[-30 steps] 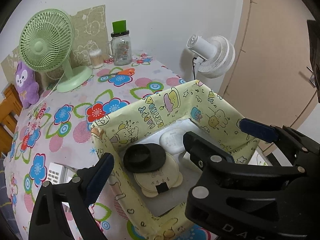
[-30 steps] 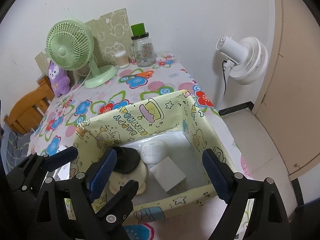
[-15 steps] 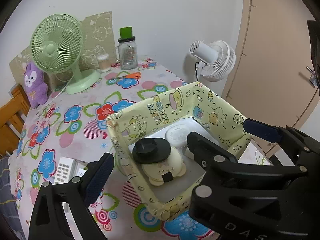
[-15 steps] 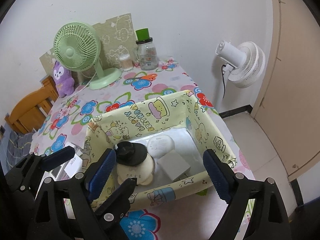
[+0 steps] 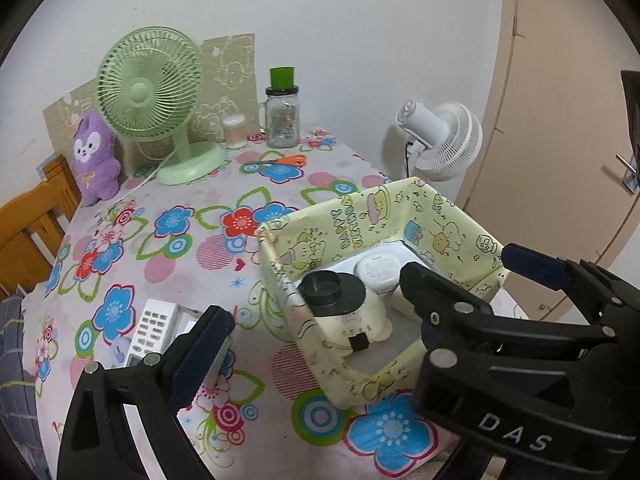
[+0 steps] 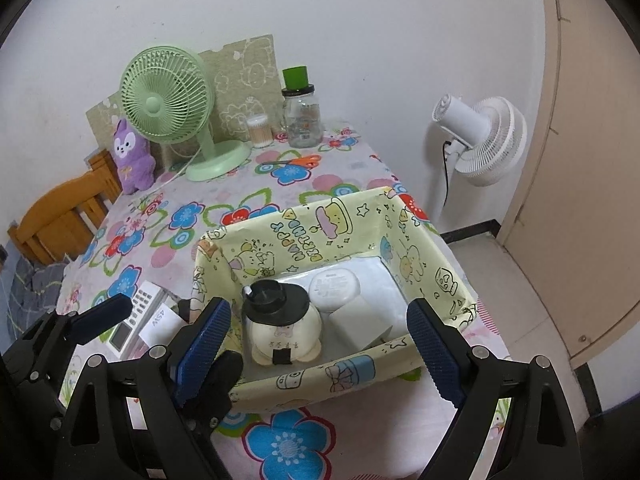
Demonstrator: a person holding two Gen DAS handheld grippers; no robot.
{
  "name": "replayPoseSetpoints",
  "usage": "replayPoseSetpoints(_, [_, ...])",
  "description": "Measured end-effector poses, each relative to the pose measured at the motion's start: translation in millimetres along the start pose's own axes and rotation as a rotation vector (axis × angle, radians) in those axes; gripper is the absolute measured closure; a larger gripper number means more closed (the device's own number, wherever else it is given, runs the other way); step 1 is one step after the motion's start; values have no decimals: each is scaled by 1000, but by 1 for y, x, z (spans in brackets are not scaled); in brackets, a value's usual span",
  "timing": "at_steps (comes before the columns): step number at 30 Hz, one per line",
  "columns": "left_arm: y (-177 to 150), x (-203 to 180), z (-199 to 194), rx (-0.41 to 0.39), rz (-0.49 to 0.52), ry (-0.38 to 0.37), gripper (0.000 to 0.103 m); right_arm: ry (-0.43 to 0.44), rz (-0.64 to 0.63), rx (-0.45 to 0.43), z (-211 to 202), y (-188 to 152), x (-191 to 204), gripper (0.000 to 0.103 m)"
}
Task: Organize rigid objects
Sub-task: 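Withdraw the right tool from the box and move back toward the remote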
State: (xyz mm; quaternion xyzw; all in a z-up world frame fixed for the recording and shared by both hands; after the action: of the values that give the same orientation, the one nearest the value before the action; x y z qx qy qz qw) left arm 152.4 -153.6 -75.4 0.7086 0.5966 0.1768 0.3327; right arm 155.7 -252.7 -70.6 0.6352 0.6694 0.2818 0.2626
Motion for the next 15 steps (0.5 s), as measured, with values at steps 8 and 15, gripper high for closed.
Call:
replayPoseSetpoints(8, [-6,13,-13,-28,-23,12,4,27,-29,-14,-7,-2,17,11])
replayPoseSetpoints(15, [-12,25,-23,-54,-30,39,2,34,-67,-36,-15,-5,34,11])
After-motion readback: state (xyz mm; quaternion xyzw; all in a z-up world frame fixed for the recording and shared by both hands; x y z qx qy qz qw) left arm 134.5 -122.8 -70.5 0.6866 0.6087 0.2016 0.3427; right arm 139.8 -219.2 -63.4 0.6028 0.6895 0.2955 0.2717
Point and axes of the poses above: each gripper's, at about its wrist camera, not at the fingertips, and z roughly the way its jaws point, x to its left, y to its top, the point moved 8 cm from there along z, roughly the way its jaws point, and after that the axes turned 9 degrees about -z, right-handed, at the moved point
